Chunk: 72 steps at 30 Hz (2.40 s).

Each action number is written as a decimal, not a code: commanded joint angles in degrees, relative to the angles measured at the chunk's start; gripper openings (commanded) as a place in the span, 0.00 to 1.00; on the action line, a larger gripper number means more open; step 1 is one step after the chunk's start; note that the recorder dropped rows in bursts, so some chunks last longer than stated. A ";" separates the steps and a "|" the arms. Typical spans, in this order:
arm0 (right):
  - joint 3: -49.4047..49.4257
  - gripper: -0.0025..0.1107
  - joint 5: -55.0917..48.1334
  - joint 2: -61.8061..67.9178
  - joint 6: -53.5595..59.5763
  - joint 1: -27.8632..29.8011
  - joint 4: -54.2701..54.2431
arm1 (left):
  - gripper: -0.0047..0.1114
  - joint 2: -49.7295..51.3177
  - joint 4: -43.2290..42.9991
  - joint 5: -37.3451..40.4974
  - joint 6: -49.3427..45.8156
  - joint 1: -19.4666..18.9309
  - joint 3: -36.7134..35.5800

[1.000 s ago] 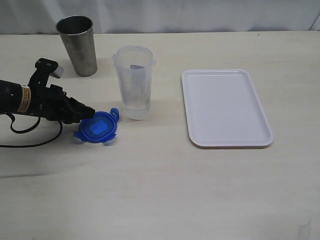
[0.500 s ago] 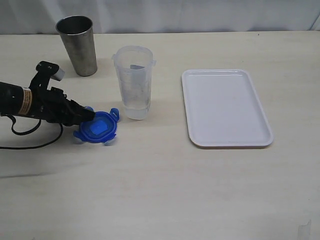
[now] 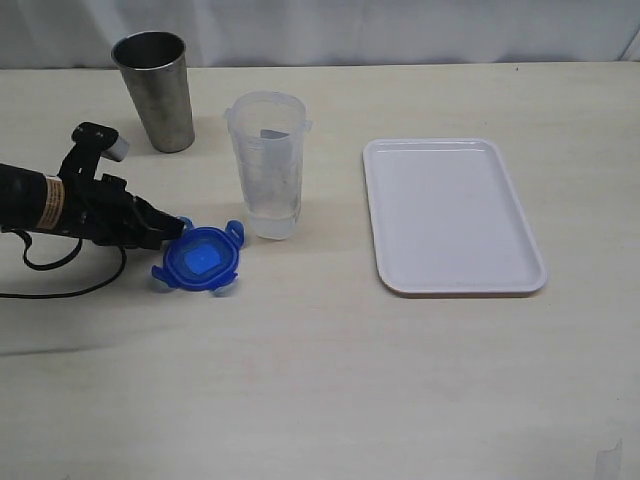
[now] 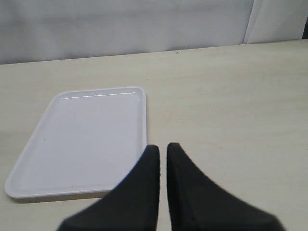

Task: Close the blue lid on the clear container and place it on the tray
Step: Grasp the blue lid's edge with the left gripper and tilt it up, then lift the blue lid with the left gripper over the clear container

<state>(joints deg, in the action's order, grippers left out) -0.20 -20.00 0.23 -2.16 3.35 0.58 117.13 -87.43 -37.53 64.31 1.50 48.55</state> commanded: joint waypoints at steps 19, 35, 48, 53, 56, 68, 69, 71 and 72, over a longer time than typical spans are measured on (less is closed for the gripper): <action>0.20 0.07 0.15 -0.23 -0.05 0.44 -0.08 | 0.04 -0.92 -0.30 -0.94 -0.16 -0.05 0.21; 0.20 0.07 0.15 -0.23 -0.05 0.44 -0.08 | 0.04 -12.55 -3.68 2.95 1.97 1.59 -0.41; 0.20 0.07 0.15 -0.23 -0.05 0.44 -0.08 | 0.04 -20.76 -4.45 23.00 -2.16 11.49 -0.05; 0.20 0.07 0.15 -0.23 -0.05 0.44 -0.08 | 0.04 -21.29 -4.45 24.04 -2.54 12.58 1.90; 0.20 0.07 0.15 -0.23 -0.05 0.44 -0.08 | 0.04 -21.29 -3.75 23.70 -2.66 12.58 4.13; 0.20 0.07 0.15 -0.23 -0.05 0.44 -0.08 | 0.04 -21.29 -1.40 20.47 -4.75 13.11 14.89; 0.20 0.07 0.15 -0.23 -0.05 0.44 -0.08 | 0.04 -21.29 -1.40 21.52 -5.45 13.99 16.50; 0.20 0.07 0.15 -0.23 -0.05 0.44 -0.08 | 0.04 -21.29 -1.40 22.55 -8.82 16.11 18.71; 0.20 0.07 0.15 -0.23 -0.05 0.44 -0.08 | 0.04 -21.29 -1.40 23.20 -11.39 16.97 19.42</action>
<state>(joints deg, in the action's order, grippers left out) -0.20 -20.00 0.23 -2.16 3.35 0.58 96.33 -89.52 -15.56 57.13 16.44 66.11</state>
